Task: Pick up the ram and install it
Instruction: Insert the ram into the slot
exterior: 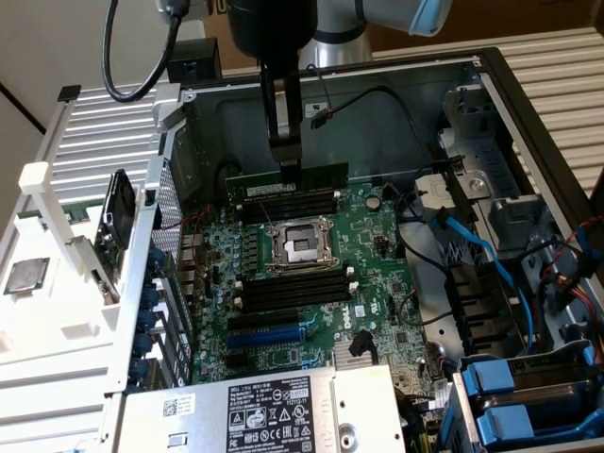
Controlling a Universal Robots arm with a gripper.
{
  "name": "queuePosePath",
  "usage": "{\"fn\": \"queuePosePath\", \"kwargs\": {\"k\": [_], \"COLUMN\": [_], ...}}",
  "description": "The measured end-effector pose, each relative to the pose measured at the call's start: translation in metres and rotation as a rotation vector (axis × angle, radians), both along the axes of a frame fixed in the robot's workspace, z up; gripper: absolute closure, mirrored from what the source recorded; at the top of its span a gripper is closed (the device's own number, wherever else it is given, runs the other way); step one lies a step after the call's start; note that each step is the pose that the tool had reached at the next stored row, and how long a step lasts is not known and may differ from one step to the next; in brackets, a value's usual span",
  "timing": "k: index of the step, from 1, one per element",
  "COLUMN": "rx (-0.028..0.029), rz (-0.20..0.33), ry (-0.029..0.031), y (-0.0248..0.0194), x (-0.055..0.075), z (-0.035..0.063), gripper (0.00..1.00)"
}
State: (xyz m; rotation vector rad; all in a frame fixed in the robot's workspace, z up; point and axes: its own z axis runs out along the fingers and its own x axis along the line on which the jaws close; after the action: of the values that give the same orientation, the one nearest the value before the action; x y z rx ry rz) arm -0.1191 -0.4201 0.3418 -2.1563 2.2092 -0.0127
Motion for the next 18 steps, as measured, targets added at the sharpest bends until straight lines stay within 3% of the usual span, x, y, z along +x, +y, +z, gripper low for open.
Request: {"fn": "queuePosePath", "kwargs": {"k": [13, 18], "rx": [0.0008, 0.0009], "rz": [0.000, 0.000], "ry": [0.0002, 0.0090], "y": [-0.0005, -0.0019], "x": [0.000, 0.003], "z": [-0.0192, -0.0255], "gripper": [0.88, 0.88]}}
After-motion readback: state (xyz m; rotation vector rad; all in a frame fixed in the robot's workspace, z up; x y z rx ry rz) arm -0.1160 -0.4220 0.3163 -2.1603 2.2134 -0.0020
